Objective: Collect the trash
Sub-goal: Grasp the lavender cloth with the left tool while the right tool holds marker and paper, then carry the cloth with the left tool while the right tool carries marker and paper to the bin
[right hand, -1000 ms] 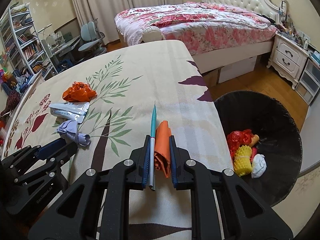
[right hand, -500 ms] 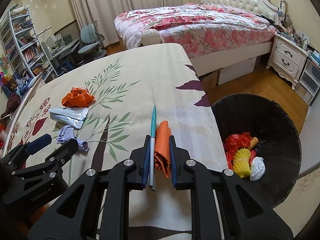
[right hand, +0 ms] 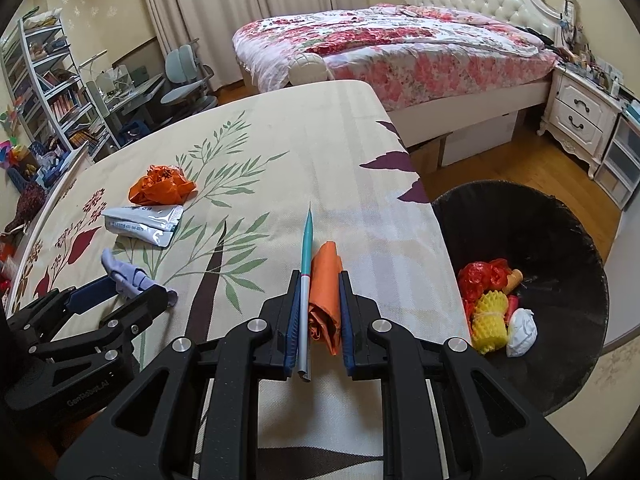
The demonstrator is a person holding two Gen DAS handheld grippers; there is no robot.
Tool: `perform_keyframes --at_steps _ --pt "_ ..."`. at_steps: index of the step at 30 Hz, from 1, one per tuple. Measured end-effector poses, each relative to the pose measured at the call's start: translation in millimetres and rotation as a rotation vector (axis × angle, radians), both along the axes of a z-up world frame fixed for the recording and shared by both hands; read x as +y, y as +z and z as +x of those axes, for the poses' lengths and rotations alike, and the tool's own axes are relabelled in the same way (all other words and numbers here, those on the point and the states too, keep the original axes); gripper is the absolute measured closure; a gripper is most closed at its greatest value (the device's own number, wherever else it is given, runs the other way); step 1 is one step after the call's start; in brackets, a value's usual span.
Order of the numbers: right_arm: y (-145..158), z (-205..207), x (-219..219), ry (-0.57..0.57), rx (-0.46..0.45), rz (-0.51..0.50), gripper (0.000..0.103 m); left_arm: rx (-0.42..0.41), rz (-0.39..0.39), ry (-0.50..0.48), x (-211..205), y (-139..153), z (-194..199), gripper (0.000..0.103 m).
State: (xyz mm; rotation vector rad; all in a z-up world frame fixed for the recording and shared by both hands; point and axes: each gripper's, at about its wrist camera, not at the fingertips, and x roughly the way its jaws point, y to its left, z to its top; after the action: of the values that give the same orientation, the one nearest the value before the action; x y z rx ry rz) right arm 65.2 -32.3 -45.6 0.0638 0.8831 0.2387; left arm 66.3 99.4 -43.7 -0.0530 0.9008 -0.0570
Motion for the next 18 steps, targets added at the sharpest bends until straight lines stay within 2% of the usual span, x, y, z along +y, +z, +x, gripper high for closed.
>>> perform_keyframes --at_steps 1,3,18 --pt "0.1 -1.1 -0.3 -0.001 0.0 0.0 0.086 -0.001 0.001 -0.007 0.1 -0.5 -2.2 0.038" --pt "-0.1 -2.7 -0.1 -0.001 -0.001 0.0 0.086 -0.011 0.034 -0.003 -0.1 -1.5 -5.6 0.053" --pt "1.9 -6.5 -2.7 -0.003 -0.008 0.004 0.086 -0.025 0.008 0.014 6.7 4.9 -7.9 0.054"
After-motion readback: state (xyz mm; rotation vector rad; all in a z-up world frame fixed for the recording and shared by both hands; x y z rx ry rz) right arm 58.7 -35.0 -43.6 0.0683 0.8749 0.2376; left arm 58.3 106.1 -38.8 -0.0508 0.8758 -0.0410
